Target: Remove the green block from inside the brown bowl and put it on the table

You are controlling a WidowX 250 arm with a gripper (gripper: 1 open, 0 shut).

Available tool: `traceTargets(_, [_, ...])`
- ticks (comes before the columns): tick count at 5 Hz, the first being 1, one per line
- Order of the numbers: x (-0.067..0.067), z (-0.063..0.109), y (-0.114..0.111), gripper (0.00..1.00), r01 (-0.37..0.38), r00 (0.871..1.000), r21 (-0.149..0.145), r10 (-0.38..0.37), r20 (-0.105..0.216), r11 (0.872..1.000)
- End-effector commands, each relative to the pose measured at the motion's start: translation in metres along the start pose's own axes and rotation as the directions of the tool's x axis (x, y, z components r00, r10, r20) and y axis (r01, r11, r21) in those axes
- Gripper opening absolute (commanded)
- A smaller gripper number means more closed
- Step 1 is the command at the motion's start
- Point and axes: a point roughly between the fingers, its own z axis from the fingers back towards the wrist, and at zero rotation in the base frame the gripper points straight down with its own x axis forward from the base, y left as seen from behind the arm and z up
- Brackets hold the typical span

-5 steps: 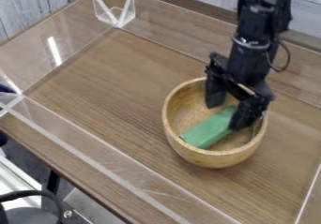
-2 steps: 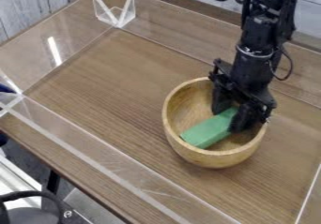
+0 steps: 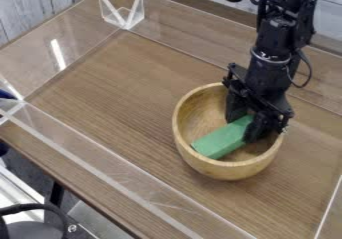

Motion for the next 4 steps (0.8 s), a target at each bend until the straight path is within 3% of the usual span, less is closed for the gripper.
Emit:
traceTargets(1, [0.0045, 0.0271, -0.001, 0.0, 0.015, 0.996, 0.031, -0.018, 0.089, 0.999])
traceTargets(4, [0.0038, 0.0344, -0.0017, 0.0, 0.025, 0.992, 0.043, -0.03, 0.122, 0.999])
